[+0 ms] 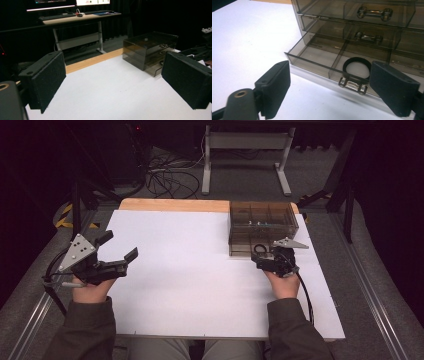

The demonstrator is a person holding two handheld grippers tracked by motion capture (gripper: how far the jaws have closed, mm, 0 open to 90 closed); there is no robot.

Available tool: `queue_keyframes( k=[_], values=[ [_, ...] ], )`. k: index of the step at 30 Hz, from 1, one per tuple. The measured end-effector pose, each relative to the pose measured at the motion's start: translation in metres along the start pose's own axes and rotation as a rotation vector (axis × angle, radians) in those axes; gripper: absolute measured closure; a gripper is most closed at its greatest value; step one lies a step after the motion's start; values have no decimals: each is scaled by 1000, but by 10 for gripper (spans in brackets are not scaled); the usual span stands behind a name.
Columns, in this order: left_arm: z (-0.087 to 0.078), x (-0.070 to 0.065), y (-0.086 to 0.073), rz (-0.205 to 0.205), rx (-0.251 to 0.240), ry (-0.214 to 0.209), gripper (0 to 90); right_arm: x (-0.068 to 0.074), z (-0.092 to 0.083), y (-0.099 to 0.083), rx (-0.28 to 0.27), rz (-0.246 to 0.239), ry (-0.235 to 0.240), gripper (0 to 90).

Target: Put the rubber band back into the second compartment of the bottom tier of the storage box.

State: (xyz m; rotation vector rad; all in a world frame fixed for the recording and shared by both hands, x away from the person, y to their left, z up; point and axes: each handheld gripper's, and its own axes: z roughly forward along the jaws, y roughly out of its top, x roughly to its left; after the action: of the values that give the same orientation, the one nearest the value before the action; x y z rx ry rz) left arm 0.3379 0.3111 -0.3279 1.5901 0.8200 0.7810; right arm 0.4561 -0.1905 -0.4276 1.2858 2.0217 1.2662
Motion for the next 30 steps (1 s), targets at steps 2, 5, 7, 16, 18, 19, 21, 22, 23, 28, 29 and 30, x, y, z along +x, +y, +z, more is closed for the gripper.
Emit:
queue_keyframes(
  k=[2,5,7,16,18,19,21,22,23,28,29,30],
  values=[
    [0,0,0,0,-1,-1,64,2,-2,1,-6,0,5,163],
    [-1,0,0,-1,-3,-1,64,4,-6,2,-24,3,17,149],
    [-1,0,1,-2,-4,0,64,5,-9,3,-33,1,22,143],
    [0,0,1,-1,-6,-4,64,9,-20,6,-70,-1,42,118],
    [0,0,1,-1,-7,-6,64,9,-22,7,-81,-4,47,111],
    [0,0,1,1,-6,-6,64,9,-24,7,-84,-6,49,108],
    [1,-1,1,3,-5,-9,64,10,-27,8,-95,-11,52,101],
    [1,-1,1,3,-4,-7,64,10,-28,9,-98,-13,56,97],
    [1,-1,1,4,-4,-9,64,10,-30,9,-103,-15,58,93],
    [1,-1,1,3,-6,-9,64,11,-36,11,-122,-20,71,74],
    [0,-1,1,2,-7,-10,64,11,-37,11,-124,-23,72,69],
    [0,-1,2,3,-7,-10,64,11,-38,12,-127,-25,73,64]
  ],
)
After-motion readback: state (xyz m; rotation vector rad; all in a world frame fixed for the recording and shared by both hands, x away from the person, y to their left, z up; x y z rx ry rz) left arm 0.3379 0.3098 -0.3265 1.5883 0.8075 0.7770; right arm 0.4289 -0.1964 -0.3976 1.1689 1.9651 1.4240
